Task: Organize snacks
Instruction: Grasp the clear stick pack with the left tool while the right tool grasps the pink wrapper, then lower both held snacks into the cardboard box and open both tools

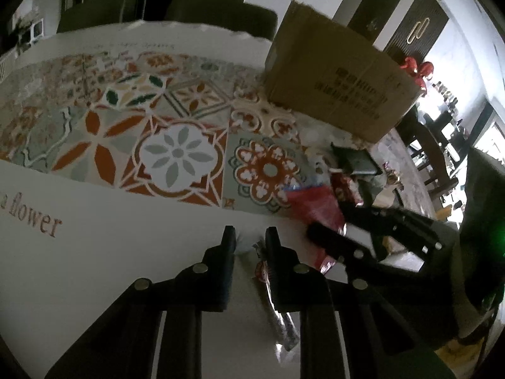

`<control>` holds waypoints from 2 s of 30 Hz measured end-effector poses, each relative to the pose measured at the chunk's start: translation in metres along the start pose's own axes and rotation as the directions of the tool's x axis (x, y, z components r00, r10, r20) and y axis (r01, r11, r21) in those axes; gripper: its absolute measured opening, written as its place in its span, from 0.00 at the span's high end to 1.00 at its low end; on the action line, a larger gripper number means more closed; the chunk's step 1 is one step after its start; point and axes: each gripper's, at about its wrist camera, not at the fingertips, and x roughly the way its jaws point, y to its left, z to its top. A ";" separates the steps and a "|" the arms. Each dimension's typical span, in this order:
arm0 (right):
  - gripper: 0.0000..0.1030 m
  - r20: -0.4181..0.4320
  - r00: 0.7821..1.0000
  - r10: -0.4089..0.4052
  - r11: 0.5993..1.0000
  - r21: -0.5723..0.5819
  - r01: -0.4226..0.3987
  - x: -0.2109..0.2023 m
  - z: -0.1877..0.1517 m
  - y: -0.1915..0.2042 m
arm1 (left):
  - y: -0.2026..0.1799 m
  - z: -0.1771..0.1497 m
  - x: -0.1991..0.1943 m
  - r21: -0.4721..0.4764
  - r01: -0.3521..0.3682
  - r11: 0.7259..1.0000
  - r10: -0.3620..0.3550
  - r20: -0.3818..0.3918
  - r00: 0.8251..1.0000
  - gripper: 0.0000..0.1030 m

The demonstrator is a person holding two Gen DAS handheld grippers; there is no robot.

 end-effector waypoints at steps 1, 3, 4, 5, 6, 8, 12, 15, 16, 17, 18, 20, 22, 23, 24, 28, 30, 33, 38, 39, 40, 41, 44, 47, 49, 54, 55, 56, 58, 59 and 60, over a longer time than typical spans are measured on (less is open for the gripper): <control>0.65 0.003 1.000 0.003 1.000 0.010 -0.003 -0.001 -0.001 0.000 | -0.001 0.000 -0.002 0.004 0.001 1.000 -0.001 0.009 1.000 0.81; 0.66 0.013 1.000 0.003 0.999 0.032 -0.004 -0.005 -0.003 -0.001 | -0.003 0.002 -0.006 0.007 0.012 1.000 -0.012 0.019 1.000 0.82; 0.66 0.018 1.000 0.001 0.999 0.042 -0.002 -0.006 -0.003 -0.001 | -0.003 0.003 -0.007 0.004 0.020 1.000 -0.020 0.021 1.000 0.82; 0.66 0.023 1.000 -0.002 0.999 0.050 0.001 -0.008 -0.003 -0.001 | -0.004 0.003 -0.009 0.004 0.029 1.000 -0.029 0.024 0.999 0.82; 0.66 0.032 0.999 -0.006 0.998 0.061 0.004 -0.011 -0.003 -0.001 | -0.005 0.004 -0.010 0.006 0.033 0.999 -0.034 0.028 0.999 0.82; 0.66 0.052 0.999 -0.013 0.997 0.080 0.008 -0.018 -0.003 -0.002 | -0.007 0.005 -0.015 0.013 0.041 0.999 -0.041 0.045 0.998 0.82; 0.66 0.095 0.995 -0.039 0.993 0.117 0.028 -0.032 0.000 -0.003 | -0.012 0.010 -0.025 0.027 0.049 0.998 -0.051 0.080 0.996 0.83; 0.66 0.131 0.990 -0.061 0.989 0.142 0.042 -0.045 0.004 -0.005 | -0.017 0.015 -0.034 0.053 0.049 0.997 -0.054 0.111 0.992 0.83; 0.66 0.142 0.988 -0.066 0.988 0.149 0.045 -0.049 0.005 -0.005 | -0.020 0.017 -0.036 0.062 0.048 0.997 -0.056 0.122 0.991 0.83; 0.66 0.153 0.986 -0.071 0.987 0.155 0.047 -0.053 0.006 -0.006 | -0.023 0.020 -0.040 0.077 0.047 0.996 -0.057 0.137 0.989 0.83; 0.66 0.163 0.984 -0.076 0.986 0.162 0.049 -0.057 0.008 -0.007 | -0.025 0.022 -0.042 0.086 0.045 0.995 -0.058 0.148 0.987 0.83; 0.66 0.180 0.980 -0.086 0.983 0.175 0.054 -0.063 0.010 -0.009 | -0.029 0.026 -0.047 0.107 0.043 0.993 -0.062 0.174 0.983 0.83; 0.66 0.193 0.976 -0.097 0.981 0.184 0.061 -0.069 0.013 -0.011 | -0.034 0.030 -0.050 0.123 0.042 0.992 -0.066 0.194 0.979 0.83; 0.66 0.202 0.974 -0.104 0.980 0.189 0.065 -0.072 0.014 -0.013 | -0.037 0.032 -0.053 0.135 0.043 0.990 -0.071 0.207 0.976 0.84; 0.66 0.208 0.972 -0.110 0.979 0.193 0.069 -0.074 0.015 -0.014 | -0.039 0.034 -0.054 0.143 0.045 0.989 -0.076 0.215 0.974 0.84; 0.66 0.239 0.962 -0.132 0.974 0.210 0.081 -0.085 0.020 -0.018 | -0.047 0.043 -0.061 0.172 0.054 0.984 -0.097 0.250 0.963 0.84; 0.66 0.259 0.955 -0.146 0.971 0.221 0.088 -0.091 0.024 -0.021 | -0.052 0.049 -0.065 0.188 0.056 0.981 -0.107 0.274 0.956 0.84; 0.66 0.287 0.944 -0.162 0.968 0.232 0.096 -0.099 0.029 -0.024 | -0.058 0.058 -0.071 0.207 0.058 0.977 -0.121 0.304 0.945 0.84; 0.66 0.328 0.926 -0.189 0.963 0.246 0.110 -0.112 0.041 -0.035 | -0.070 0.075 -0.078 0.236 0.064 0.970 -0.145 0.345 0.927 0.84; 0.66 0.335 0.922 -0.195 0.961 0.252 0.112 -0.114 0.044 -0.037 | -0.072 0.077 -0.079 0.240 0.063 0.969 -0.147 0.353 0.924 0.84; 0.66 0.341 0.918 -0.200 0.960 0.255 0.114 -0.115 0.046 -0.039 | -0.073 0.080 -0.079 0.244 0.062 0.968 -0.150 0.360 0.921 0.84; 0.66 0.347 0.915 -0.204 0.959 0.257 0.117 -0.117 0.048 -0.042 | -0.076 0.084 -0.081 0.251 0.062 0.966 -0.155 0.368 0.917 0.84; 0.66 0.364 0.905 -0.218 0.956 0.265 0.124 -0.121 0.054 -0.049 | -0.082 0.095 -0.082 0.263 0.070 0.962 -0.170 0.381 0.909 0.84; 0.66 0.380 0.896 -0.228 0.954 0.271 0.127 -0.126 0.060 -0.055 | -0.087 0.108 -0.081 0.269 0.080 0.960 -0.184 0.390 0.902 0.84; 0.66 0.391 0.890 -0.236 0.952 0.279 0.129 -0.129 0.066 -0.060 | -0.090 0.115 -0.081 0.273 0.080 0.959 -0.188 0.397 0.898 0.84; 0.66 0.409 0.876 -0.254 0.946 0.294 0.137 -0.134 0.083 -0.076 | -0.104 0.142 -0.080 0.293 0.093 0.952 -0.210 0.397 0.893 0.84; 0.66 0.413 0.874 -0.257 0.945 0.295 0.139 -0.135 0.086 -0.078 | -0.108 0.148 -0.080 0.300 0.095 0.949 -0.215 0.398 0.892 0.84; 0.66 0.417 0.871 -0.258 0.945 0.296 0.138 -0.136 0.090 -0.082 | -0.111 0.153 -0.080 0.305 0.095 0.948 -0.218 0.399 0.891 0.84; 0.66 0.424 0.866 -0.264 0.944 0.300 0.141 -0.138 0.097 -0.088 | -0.117 0.162 -0.080 0.312 0.093 0.945 -0.221 0.404 0.887 0.84; 0.66 0.427 0.863 -0.268 0.943 0.300 0.145 -0.139 0.101 -0.091 | -0.121 0.168 -0.080 0.318 0.090 0.944 -0.223 0.411 0.884 0.84; 0.66 0.430 0.860 -0.275 0.942 0.301 0.150 -0.141 0.105 -0.095 | -0.123 0.172 -0.081 0.322 0.087 0.943 -0.224 0.417 0.881 0.84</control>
